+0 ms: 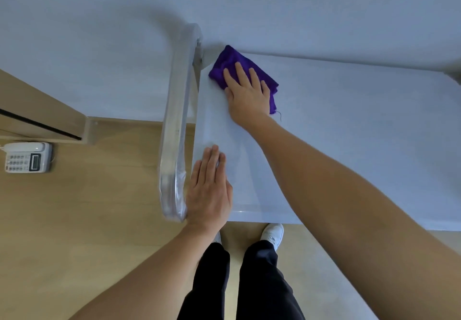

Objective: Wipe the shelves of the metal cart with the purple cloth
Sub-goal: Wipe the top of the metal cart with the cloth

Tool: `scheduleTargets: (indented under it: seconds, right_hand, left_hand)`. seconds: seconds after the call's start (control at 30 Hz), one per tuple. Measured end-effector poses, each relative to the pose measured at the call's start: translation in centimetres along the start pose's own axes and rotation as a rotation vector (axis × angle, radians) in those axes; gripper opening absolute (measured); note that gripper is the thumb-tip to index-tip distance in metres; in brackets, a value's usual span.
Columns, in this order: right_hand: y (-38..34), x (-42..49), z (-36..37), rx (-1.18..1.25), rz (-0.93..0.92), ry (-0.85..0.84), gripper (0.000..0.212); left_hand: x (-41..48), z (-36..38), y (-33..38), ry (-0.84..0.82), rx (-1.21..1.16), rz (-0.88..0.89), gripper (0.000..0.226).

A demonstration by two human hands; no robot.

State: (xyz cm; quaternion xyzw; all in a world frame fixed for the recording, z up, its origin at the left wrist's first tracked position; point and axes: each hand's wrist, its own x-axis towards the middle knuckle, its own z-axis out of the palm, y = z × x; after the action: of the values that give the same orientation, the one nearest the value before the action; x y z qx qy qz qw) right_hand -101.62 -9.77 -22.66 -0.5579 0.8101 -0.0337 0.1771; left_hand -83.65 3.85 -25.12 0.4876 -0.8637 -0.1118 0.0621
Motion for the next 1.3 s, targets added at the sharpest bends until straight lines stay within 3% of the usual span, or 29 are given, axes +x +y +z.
scheduleTargets:
  seconds: [0.13, 0.27, 0.4, 0.73, 1.0, 1.13, 1.3]
  right_hand:
    - [0.8, -7.7, 2.2, 0.015, -0.019, 0.056, 0.047]
    - [1.7, -18.4, 4.8, 0.013, 0.095, 0.148, 0.046]
    - [1.2, -23.9, 6.5, 0.012, 0.135, 0.127, 0.047]
    - [3.8, -22.6, 6.0, -0.026, 0.026, 0.154, 0.046]
    - [9.3, -18.3, 3.6, 0.030, 0.233, 0.203, 0.046]
    - [13.5, -16.1, 2.1, 0.103, 0.465, 0.219, 0.046]
    - [8.2, -16.5, 2.9, 0.161, 0.540, 0.278, 0.048]
  left_hand:
    - [0.0, -0.3, 0.2, -0.003, -0.013, -0.007, 0.050]
    - [0.1, -0.4, 0.3, 0.001, -0.053, -0.020, 0.049]
    - [0.0, -0.3, 0.1, 0.024, -0.100, -0.010, 0.046]
    - [0.2, -0.9, 0.8, -0.044, -0.024, -0.018, 0.051]
    - [3.8, 0.3, 6.1, -0.046, -0.066, 0.150, 0.050]
    - [3.6, 2.1, 6.5, -0.070, -0.020, 0.159, 0.054]
    - [3.8, 1.9, 6.4, -0.075, -0.013, 0.149, 0.052]
